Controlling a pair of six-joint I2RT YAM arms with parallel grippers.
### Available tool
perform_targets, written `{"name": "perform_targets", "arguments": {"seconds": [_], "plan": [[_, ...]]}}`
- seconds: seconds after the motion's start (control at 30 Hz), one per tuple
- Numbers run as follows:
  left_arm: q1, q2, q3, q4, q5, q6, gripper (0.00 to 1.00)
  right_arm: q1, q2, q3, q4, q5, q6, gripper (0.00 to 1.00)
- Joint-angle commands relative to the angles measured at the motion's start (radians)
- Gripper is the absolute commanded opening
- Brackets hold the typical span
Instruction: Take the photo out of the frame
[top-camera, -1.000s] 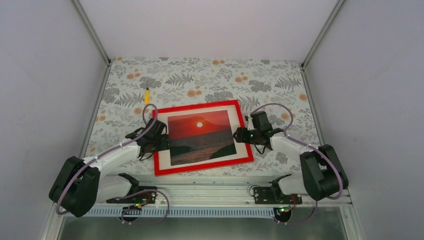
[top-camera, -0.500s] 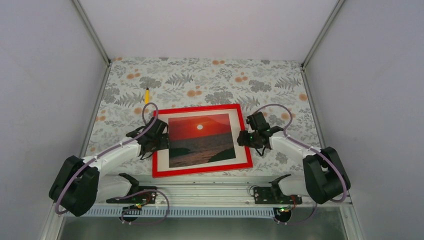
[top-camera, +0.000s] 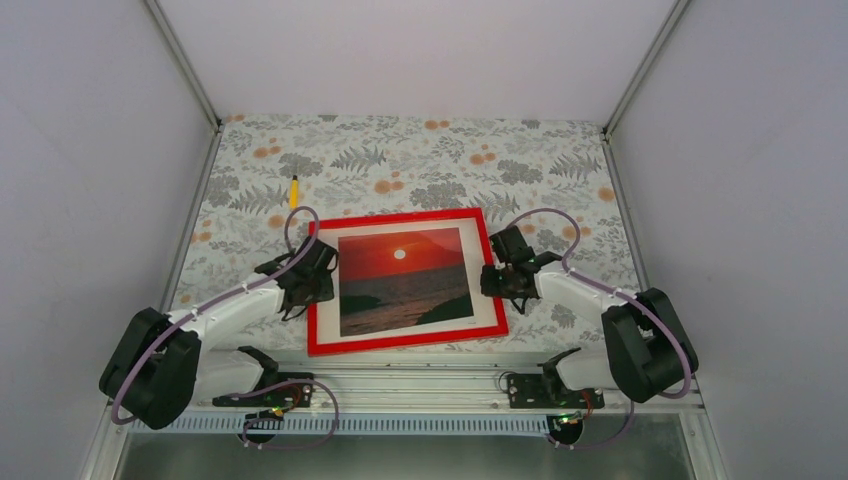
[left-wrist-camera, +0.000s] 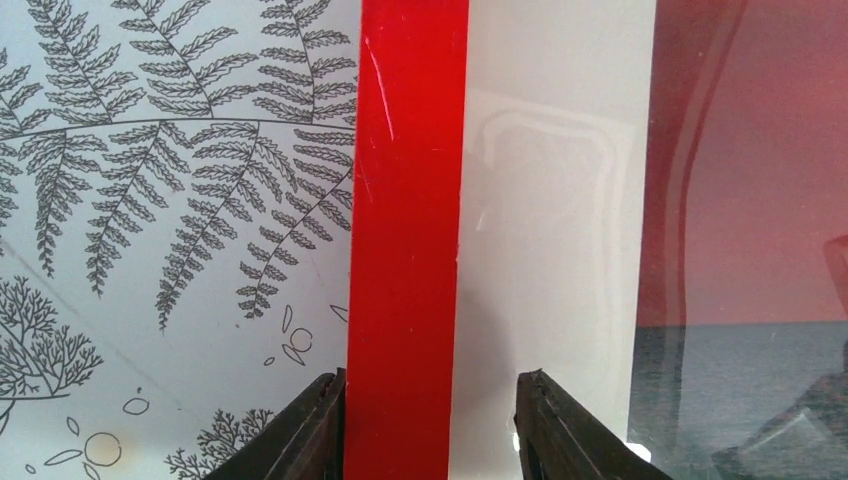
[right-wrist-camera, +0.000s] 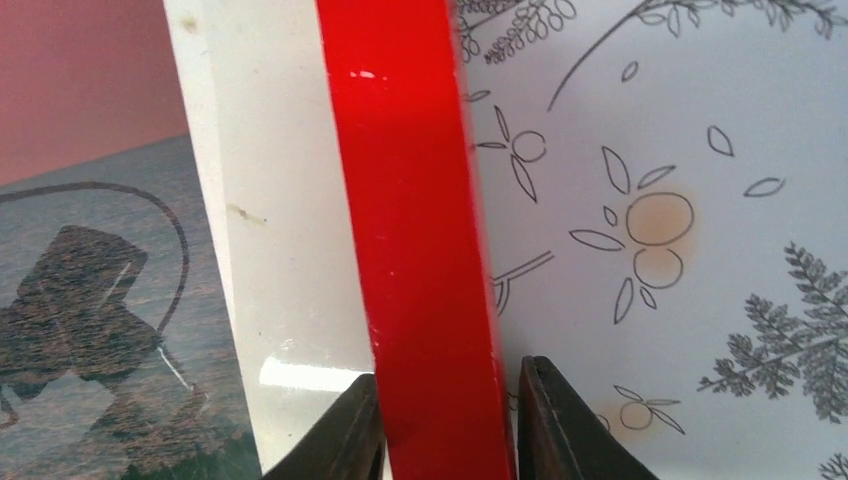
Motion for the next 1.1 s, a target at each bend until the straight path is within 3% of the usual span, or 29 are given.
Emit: {"name": "perform_targets", "arguments": {"seconds": [0.0, 0.33, 0.47, 0.77, 1.07], "plan": [[-0.016, 0.007, 0.026, 0.011, -0.005, -0.009, 0.4, 0.013, -0.019, 0.024, -0.022, 0.014, 0.002, 0.24], [-0.026, -0.023, 0.044, -0.031, -0.047, -0.032, 0.17, 0.014, -0.06, 0.041, -0.045, 0.034, 0.008, 0.04], [-0.028, -0.06, 0.069, -0.07, -0.071, -0.047, 0.09, 0.014, -0.1, 0.059, -0.072, 0.042, 0.015, 0.04], [-0.029, -0.104, 0.16, -0.117, -0.078, -0.04, 0.08, 0.015, -0.127, 0.143, -0.133, 0.063, 0.002, 0.04], [-0.026, 0.052, 0.367, -0.085, -0.127, 0.071, 0.08, -0.006, 0.014, 0.382, -0.16, 0.133, -0.1, 0.04]]}}
